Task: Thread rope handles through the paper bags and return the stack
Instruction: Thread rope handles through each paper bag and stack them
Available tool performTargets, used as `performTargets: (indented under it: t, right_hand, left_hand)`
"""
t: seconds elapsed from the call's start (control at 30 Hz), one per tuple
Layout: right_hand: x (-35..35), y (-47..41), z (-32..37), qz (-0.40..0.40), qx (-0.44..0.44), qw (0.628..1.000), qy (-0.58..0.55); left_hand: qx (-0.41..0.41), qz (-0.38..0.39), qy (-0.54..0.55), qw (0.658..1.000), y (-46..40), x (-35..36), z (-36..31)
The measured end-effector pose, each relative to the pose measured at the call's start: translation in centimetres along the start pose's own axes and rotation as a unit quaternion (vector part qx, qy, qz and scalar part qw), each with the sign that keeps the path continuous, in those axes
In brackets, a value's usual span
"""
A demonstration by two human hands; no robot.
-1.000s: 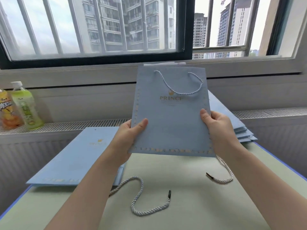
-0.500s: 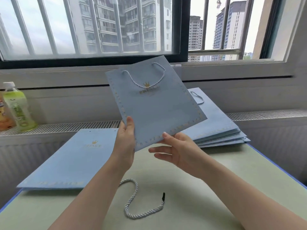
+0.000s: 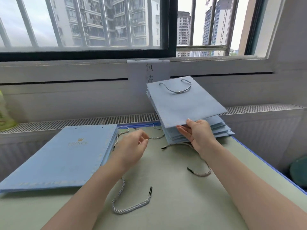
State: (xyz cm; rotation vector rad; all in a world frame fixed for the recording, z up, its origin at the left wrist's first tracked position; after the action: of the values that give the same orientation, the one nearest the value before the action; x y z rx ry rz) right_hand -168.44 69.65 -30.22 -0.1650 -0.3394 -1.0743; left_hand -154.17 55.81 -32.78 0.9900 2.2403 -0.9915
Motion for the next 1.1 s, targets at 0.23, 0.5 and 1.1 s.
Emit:
performTargets:
  t: [0.23, 0.5, 1.1]
  right_hand:
    - [-1.5, -1.2, -1.2, -0.073, 0.020, 0.990, 0.121]
    - [-0.7, -0.3, -1.6, -0.062, 0.052, 0.987, 0.138]
    - [6.4, 10.0, -4.6, 0.491, -0.132, 0.638, 0.578]
  left_hand:
    - [0.002, 0.047, -0.129, 0.991, 0.4, 0.3, 0.0]
    - [-0.029, 0.073, -0.198, 0.977, 0.5, 0.3, 0.1]
    - [-0.311, 0.034, -0.357, 0.881, 0.1, -5.1, 4.7]
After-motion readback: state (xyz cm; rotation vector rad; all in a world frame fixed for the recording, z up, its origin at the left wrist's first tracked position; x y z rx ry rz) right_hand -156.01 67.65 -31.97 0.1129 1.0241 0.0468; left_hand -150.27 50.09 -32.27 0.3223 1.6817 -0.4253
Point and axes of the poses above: each hand's wrist, its own y-axis away from the middle knuckle, its own x-axis out of the palm, z = x × y, the point moved 2 cm from there along -y, towards the middle knuckle, and after that the axes turned 6 degrees about y, right-handed, at the moved point
